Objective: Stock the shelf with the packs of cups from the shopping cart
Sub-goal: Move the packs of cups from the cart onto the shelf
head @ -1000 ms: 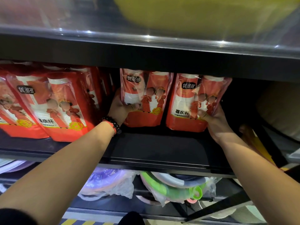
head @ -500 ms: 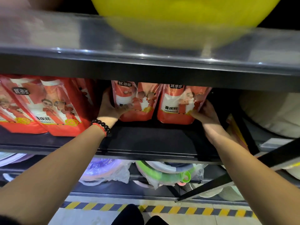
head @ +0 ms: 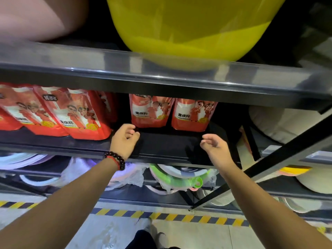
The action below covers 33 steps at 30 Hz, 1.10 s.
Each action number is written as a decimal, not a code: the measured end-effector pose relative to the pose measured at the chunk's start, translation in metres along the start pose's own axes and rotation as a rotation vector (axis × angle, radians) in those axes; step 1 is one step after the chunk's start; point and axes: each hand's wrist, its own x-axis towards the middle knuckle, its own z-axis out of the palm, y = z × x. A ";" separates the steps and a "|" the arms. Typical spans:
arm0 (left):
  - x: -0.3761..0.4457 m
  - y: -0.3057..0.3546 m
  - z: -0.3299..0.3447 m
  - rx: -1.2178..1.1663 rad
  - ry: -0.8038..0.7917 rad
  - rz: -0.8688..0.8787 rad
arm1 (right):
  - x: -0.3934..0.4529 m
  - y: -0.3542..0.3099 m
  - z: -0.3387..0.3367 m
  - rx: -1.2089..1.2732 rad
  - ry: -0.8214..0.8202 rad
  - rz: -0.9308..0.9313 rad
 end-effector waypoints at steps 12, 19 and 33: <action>-0.113 0.004 -0.046 0.110 -0.218 -0.085 | -0.067 -0.023 0.067 -0.047 -0.289 -0.112; -0.160 -0.035 -0.119 0.070 -0.126 -0.115 | -0.117 -0.021 0.142 -0.128 -0.463 -0.190; -0.280 -0.137 -0.335 -0.021 0.338 -0.338 | -0.280 -0.086 0.391 -0.293 -0.969 -0.359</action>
